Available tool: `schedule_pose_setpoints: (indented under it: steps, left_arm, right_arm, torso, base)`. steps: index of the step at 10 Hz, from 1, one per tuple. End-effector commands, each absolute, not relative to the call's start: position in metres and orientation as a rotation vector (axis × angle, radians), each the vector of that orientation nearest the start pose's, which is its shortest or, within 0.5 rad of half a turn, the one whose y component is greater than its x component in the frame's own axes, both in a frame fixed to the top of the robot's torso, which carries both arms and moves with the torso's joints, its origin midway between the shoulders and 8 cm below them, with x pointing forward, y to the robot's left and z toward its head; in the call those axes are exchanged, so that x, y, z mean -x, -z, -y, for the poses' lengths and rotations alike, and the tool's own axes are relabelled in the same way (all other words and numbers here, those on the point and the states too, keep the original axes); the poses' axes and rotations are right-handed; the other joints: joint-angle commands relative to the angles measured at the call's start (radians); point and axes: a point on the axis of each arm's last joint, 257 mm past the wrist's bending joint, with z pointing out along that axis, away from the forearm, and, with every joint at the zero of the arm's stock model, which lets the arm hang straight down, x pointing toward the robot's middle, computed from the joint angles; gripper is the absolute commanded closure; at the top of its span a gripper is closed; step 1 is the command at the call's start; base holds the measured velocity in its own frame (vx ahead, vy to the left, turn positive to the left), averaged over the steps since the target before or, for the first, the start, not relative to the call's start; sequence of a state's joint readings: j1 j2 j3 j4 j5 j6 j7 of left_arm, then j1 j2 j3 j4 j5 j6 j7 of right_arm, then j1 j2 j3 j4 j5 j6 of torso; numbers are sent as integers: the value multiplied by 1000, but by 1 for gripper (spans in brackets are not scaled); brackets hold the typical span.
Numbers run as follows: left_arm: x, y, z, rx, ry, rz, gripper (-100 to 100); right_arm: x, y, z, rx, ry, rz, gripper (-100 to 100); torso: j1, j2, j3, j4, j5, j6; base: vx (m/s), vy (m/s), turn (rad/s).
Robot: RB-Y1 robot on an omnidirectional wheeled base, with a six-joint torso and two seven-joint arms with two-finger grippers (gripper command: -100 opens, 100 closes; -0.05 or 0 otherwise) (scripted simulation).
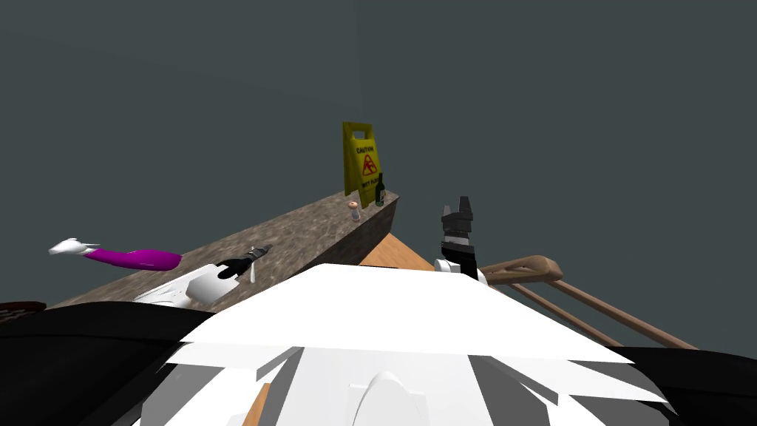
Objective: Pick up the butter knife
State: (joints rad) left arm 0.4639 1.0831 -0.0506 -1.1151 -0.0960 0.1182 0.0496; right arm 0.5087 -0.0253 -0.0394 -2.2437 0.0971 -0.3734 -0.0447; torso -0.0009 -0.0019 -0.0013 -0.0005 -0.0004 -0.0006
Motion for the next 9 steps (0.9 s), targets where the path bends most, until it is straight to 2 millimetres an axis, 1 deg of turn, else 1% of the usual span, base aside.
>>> schedule_pose_setpoints:
  steps: [1,2,3,5,7,8,9]
  left_arm:
    - [-213,352,-766,931,-419,-2039,-100]
    - [-205,353,-772,943,-440,-2039,-100]
    - [-224,352,-768,910,-394,-2037,-100]
    - [-212,353,-775,905,-398,-2049,-100]
    - [-193,354,-789,930,-436,-2052,-100]
    - [-213,354,-781,899,-384,-2058,-100]
    - [-209,354,-784,891,-388,-2065,-100]
  right_arm:
    - [-368,21,290,-735,-1190,-786,0]
    - [-368,21,290,-735,-1190,-786,0]
    - [-368,21,290,-735,-1190,-786,0]
    - [-368,21,290,-735,-1190,-786,0]
    - [-368,21,290,-735,-1190,-786,0]
    - [-368,21,290,-735,-1190,-786,0]
    - [-368,21,290,-735,-1190,-786,0]
  torso:
    - [0,0,0,0,0,0]
    - [2,2,1,0,0,0]
    - [3,3,2,1,1,0]
    - [-1,-1,0,0,0,0]
    - [2,2,1,0,0,0]
    - [3,3,2,1,1,0]
    - [0,1,1,0,0,0]
  base:
    - [12,-16,-1]
    - [0,0,0]
    - [47,-56,23]
    - [46,-57,9]
    - [3,-3,-2]
    - [38,-45,26]
    - [55,-69,15]
